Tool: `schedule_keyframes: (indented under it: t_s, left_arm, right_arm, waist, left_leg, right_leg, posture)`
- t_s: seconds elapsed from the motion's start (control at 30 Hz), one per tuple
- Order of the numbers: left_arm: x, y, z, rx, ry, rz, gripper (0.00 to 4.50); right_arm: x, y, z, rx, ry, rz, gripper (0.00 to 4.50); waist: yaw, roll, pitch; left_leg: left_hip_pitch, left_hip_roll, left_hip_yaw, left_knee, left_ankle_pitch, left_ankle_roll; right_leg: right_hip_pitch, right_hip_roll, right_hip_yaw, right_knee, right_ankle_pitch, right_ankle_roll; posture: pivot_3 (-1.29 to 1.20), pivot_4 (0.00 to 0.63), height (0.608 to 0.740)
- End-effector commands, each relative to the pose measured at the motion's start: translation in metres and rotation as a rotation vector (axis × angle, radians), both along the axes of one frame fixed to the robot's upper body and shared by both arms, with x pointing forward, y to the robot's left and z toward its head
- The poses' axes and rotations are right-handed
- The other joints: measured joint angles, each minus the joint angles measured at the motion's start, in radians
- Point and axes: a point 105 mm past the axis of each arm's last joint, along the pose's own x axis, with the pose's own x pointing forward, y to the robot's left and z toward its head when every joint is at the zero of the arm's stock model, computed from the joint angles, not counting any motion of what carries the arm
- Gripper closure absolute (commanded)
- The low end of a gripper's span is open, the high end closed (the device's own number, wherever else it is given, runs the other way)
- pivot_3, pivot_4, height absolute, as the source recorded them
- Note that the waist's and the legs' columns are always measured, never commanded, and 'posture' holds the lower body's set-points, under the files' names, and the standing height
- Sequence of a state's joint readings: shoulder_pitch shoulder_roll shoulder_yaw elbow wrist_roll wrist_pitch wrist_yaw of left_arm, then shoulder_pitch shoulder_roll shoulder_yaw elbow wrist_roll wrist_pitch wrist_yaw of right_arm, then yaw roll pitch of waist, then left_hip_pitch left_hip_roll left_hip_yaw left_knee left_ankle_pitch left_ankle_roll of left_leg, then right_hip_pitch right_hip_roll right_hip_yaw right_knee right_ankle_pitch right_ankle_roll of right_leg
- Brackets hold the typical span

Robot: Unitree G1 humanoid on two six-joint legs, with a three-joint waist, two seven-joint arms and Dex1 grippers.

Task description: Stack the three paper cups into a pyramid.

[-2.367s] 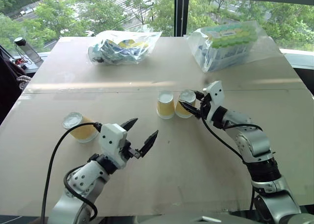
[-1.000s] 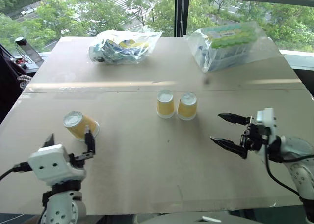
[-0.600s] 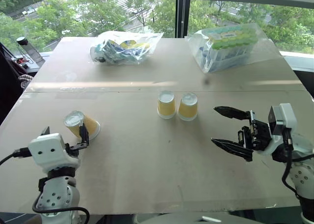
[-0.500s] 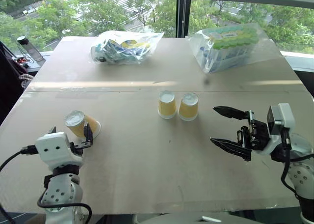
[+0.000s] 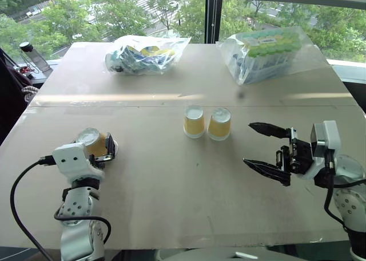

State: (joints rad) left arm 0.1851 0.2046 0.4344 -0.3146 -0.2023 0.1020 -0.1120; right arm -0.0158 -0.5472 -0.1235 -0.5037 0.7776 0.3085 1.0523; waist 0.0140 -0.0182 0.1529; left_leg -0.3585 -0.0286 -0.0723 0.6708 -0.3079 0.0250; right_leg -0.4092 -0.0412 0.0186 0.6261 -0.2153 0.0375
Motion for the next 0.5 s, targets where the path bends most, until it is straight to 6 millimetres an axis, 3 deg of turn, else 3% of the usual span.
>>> schedule_keyframes:
  t_s: [0.03,0.07,0.1,0.3,0.43,0.5]
  left_arm:
    - [0.0,0.005,0.01,0.01,-0.041,0.008,1.77]
    - [0.0,0.005,0.011,0.012,-0.043,0.007,2.17]
    - [0.001,0.004,0.012,0.018,-0.044,0.003,2.27]
    - [0.008,-0.006,0.03,0.067,-0.088,-0.072,2.27]
    - [0.034,-0.041,0.065,0.071,-0.167,-0.319,2.27]
    - [0.05,-0.071,0.086,0.057,-0.203,-0.519,2.27]
  right_arm:
    - [-0.005,0.004,0.01,0.009,-0.058,0.016,0.0]
    - [-0.005,0.004,0.01,0.01,-0.059,0.014,0.0]
    - [-0.005,0.004,0.01,0.01,-0.059,0.013,0.0]
    - [-0.006,0.002,0.01,0.014,-0.062,-0.007,0.0]
    - [-0.004,-0.007,0.017,0.065,-0.072,-0.073,0.0]
    - [-0.002,-0.013,0.021,0.098,-0.086,-0.124,0.0]
  waist:
    - [0.0,0.0,0.0]
    - [0.0,0.0,0.0]
    - [0.0,0.0,0.0]
    - [0.001,0.0,0.0]
    - [0.008,0.0,0.0]
    - [0.012,0.0,0.0]
  left_leg:
    - [-0.001,0.0,0.0,0.0,0.0,0.0]
    - [-0.001,0.0,0.0,0.0,0.0,-0.001]
    - [-0.001,0.0,0.0,0.0,0.0,-0.001]
    - [-0.002,-0.001,-0.001,0.0,0.0,-0.001]
    - [-0.003,-0.001,-0.004,0.0,0.001,-0.001]
    - [-0.003,-0.002,-0.005,0.001,0.001,-0.002]
  right_leg:
    - [0.0,0.0,0.0,0.0,0.0,0.0]
    - [-0.001,0.0,0.0,0.0,0.0,0.0]
    - [-0.001,0.0,0.0,0.0,0.0,0.0]
    - [-0.001,-0.001,0.0,0.0,0.0,0.0]
    - [-0.001,-0.002,-0.001,0.0,0.0,0.0]
    - [-0.001,-0.002,-0.003,0.001,0.0,0.0]
  posture:
    - [0.0,0.15,0.74]
    - [0.0,0.15,0.74]
    - [0.0,0.15,0.74]
    - [0.0,0.15,0.74]
    - [0.0,0.15,0.74]
    - [0.0,0.15,0.74]
